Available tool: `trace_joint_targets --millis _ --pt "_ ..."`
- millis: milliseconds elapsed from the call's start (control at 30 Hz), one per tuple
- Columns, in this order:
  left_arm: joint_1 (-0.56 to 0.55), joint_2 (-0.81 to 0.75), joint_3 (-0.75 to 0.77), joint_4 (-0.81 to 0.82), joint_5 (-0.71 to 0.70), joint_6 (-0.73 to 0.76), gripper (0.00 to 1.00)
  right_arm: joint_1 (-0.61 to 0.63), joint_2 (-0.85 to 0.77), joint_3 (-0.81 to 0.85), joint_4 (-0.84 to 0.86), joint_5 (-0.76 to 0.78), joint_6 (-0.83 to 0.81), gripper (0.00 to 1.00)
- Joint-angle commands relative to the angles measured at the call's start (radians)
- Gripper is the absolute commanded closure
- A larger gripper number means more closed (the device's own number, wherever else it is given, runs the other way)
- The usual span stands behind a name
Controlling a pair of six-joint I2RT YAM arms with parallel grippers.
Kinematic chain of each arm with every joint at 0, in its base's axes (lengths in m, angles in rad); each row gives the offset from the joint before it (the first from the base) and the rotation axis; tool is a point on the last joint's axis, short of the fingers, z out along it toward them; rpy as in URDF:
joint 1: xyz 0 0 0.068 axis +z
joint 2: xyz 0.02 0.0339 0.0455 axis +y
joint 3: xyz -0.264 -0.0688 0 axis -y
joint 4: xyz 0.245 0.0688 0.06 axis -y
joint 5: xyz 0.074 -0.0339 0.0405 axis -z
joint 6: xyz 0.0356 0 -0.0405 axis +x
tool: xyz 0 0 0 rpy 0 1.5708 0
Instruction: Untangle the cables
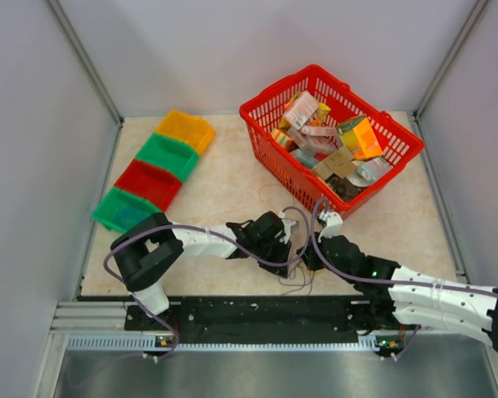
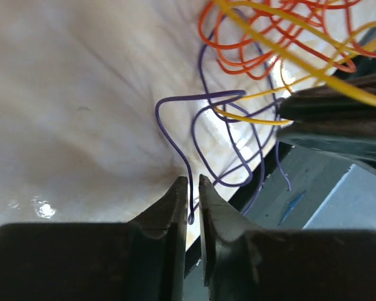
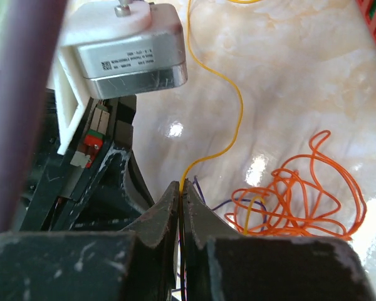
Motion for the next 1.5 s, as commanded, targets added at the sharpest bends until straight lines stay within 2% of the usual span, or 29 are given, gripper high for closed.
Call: trace_joint_targets --millis 0,67,167,267,433,500,567,633,733,767,867,1100,1267,1400,1467 --pt "-0.003 0.0 0.044 -0.036 -0.07 0.009 0.89 -0.009 -0.038 0.0 -0.041 0.043 0.008 0.98" --pt "-0.003 -0.021 0.046 -0.068 -0.122 0.019 1.0 -0.007 -0.037 0.002 -0.043 0.043 0.006 0.98" --pt "-0.003 -0.072 0.06 -0.149 -0.229 0.045 1.0 -0.01 -0.017 0.003 -0.038 0.037 0.006 0.97" --pt "-0.001 -0.17 0.07 -0.261 -0.451 0.055 1.0 -0.01 0.026 0.011 -0.018 0.01 -0.006 0.94" --pt "0.0 -0.423 0.087 -0.386 -0.789 0.055 1.0 -0.01 0.138 0.029 0.048 -0.067 -0.017 0.75" --pt "0.0 -0.538 0.089 -0.387 -0.86 0.062 1.0 -0.01 0.165 0.025 0.08 -0.076 0.0 0.74" --pt "0.0 -0.64 0.075 -0.36 -0.895 0.079 1.0 -0.009 0.188 0.028 0.092 -0.076 0.009 0.61" --pt "0.0 -0.739 0.047 -0.299 -0.915 0.113 1.0 -0.01 0.218 0.04 0.072 -0.055 0.022 0.61" --pt "0.0 -0.864 0.03 -0.246 -0.938 0.174 1.0 -0.01 0.262 0.063 0.022 -0.002 0.04 0.66" --pt "0.0 -0.892 0.032 -0.242 -0.951 0.197 1.0 -0.01 0.28 0.075 0.0 0.026 0.054 0.72" --pt "0.0 -0.966 0.073 -0.26 -1.018 0.263 1.0 -0.011 0.316 0.097 -0.076 0.091 0.089 0.99" --pt "0.0 -1.032 0.167 -0.286 -1.225 0.395 1.0 -0.012 0.288 0.083 -0.072 0.128 0.088 1.0" --pt "0.015 -0.977 0.182 -0.313 -1.375 0.449 1.0 -0.011 0.25 0.055 -0.037 0.118 0.075 1.0" --pt "0.115 -0.911 0.205 -0.314 -1.365 0.469 1.0 -0.012 0.236 0.045 -0.037 0.117 0.078 1.0" --pt "0.24 -0.896 0.196 -0.306 -1.26 0.441 1.0 -0.011 0.224 0.043 -0.037 0.111 0.077 1.0"
